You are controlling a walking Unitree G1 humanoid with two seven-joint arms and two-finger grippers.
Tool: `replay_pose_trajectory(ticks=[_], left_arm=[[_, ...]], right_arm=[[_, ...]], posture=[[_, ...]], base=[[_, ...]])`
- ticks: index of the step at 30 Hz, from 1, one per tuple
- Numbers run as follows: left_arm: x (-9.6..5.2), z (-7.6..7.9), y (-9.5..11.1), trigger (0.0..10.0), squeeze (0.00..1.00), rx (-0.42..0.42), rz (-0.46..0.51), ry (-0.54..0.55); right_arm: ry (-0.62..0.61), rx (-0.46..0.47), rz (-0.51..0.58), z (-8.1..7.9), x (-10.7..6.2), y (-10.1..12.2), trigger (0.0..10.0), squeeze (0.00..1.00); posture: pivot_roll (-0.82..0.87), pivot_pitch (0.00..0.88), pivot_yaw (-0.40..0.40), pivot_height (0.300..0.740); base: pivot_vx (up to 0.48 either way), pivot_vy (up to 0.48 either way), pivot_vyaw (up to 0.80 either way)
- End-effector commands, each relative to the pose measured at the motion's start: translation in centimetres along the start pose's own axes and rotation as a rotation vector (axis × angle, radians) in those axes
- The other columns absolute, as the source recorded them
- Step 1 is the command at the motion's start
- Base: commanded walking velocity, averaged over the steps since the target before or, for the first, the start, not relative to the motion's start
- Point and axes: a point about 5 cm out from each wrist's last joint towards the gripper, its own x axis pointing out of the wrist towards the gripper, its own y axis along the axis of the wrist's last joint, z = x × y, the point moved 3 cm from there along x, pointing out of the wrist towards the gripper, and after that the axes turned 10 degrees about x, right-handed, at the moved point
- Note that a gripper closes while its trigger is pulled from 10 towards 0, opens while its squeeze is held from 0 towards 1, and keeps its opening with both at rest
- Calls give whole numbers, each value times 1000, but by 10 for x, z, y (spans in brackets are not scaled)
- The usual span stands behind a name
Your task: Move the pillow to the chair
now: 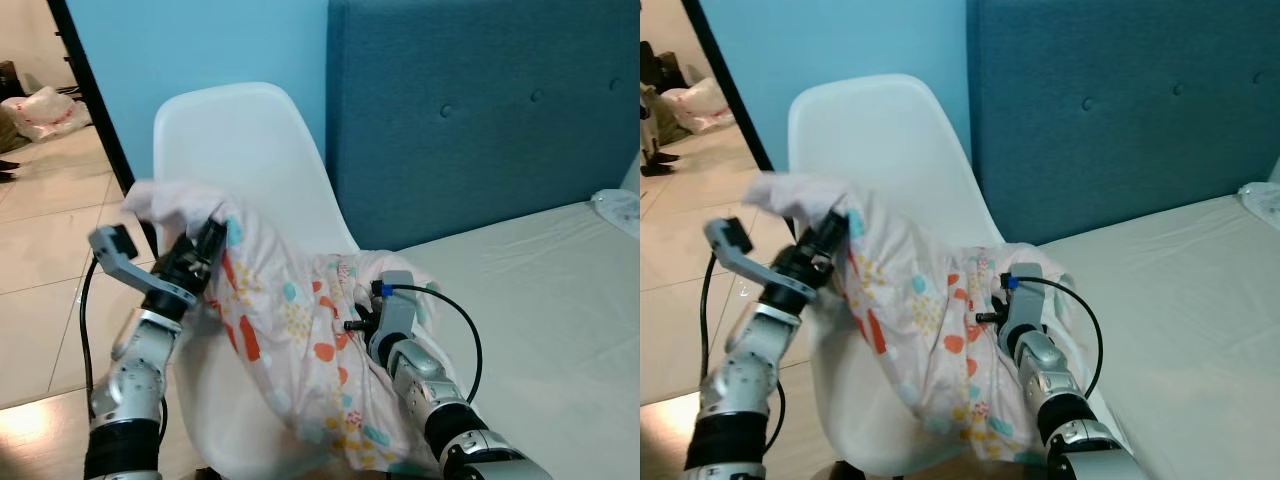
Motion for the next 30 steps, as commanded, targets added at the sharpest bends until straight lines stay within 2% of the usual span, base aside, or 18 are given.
replay_pose_trajectory(ticks=[1, 6, 9, 10, 11, 12, 13, 15, 16, 18, 20, 22, 25, 26, 27, 28, 29, 30], left_arm=[[2, 11, 5, 10000, 1000, -23, 3, -94], [-3, 17, -4, 10000, 1000, 25, -95, -162], [-13, -2, -20, 10000, 1000, 149, -241, -95], [-23, -21, -31, 10000, 1000, 237, -342, -10], [-23, -21, -31, 10000, 1000, 237, -342, -10], [-37, -43, -41, 10000, 1000, 287, -458, 99], [-37, -43, -41, 10000, 1000, 287, -458, 99], [-76, -80, -52, 10000, 1000, 326, -643, 285], [-76, -80, -52, 10000, 1000, 326, -643, 285], [-107, -94, -61, 10000, 1000, 337, -803, 337], [-123, -98, -65, 10000, 1000, 345, -891, 354], [-123, -98, -65, 10000, 1000, 345, -891, 354], [-135, -114, -59, 10000, 1000, 351, -893, 496], [-138, -122, -57, 8667, 1000, 364, -886, 556], [-138, -122, -57, 8667, 1000, 364, -886, 556], [-138, -123, -57, 2980, 1000, 362, -872, 568], [-133, -120, -58, 0, 1000, 338, -835, 549], [-127, -114, -59, 0, 1000, 309, -793, 510]], right_arm=[[36, 34, -171, -12, -6, -48, 0, 0], [42, 25, -173, -13, -7, -49, 0, 0], [42, 16, -172, -13, -7, -49, 0, 0], [42, 12, -171, -12, -7, -49, 0, 0], [42, 12, -171, -12, -7, -49, 0, 0], [41, 10, -171, -12, -8, -50, 0, 0], [41, 10, -171, -12, -8, -50, 0, 0], [37, 4, -175, -9, -9, -51, 0, 0], [37, 4, -175, -9, -9, -51, 0, 0], [34, -3, -177, -7, -10, -52, 0, 0], [32, -6, -178, -6, -10, -51, 0, 0], [32, -6, -178, -6, -10, -51, 0, 0], [30, -9, -172, -6, -8, -47, 0, 0], [30, -10, -169, -6, -8, -46, 0, 0], [30, -10, -169, -6, -8, -46, 0, 0], [30, -10, -169, -7, -7, -45, 0, 0], [30, -10, -168, -7, -7, -45, 0, 0], [29, -10, -166, -7, -7, -45, 0, 0]], posture=[[9, 44, 54, 418], [4, 42, 61, 418], [0, 41, 65, 418], [2, 42, 67, 418], [2, 42, 67, 418], [1, 41, 65, 418], [1, 41, 65, 418], [5, 41, 60, 418], [5, 41, 60, 418], [8, 39, 55, 418], [10, 36, 53, 418], [10, 36, 53, 418], [11, 35, 52, 418], [10, 33, 50, 418], [10, 33, 50, 418], [10, 34, 50, 418], [10, 34, 50, 418], [10, 34, 50, 418]], base=[[0, 0, 0], [0, 0, 0], [0, 0, 0], [0, 0, 0], [0, 0, 0], [0, 0, 0], [0, 0, 0], [0, 0, 0], [0, 0, 0], [0, 0, 0], [0, 0, 0], [0, 0, 0], [0, 0, 0], [0, 0, 0], [0, 0, 0], [0, 0, 0], [0, 0, 0], [0, 0, 0]])
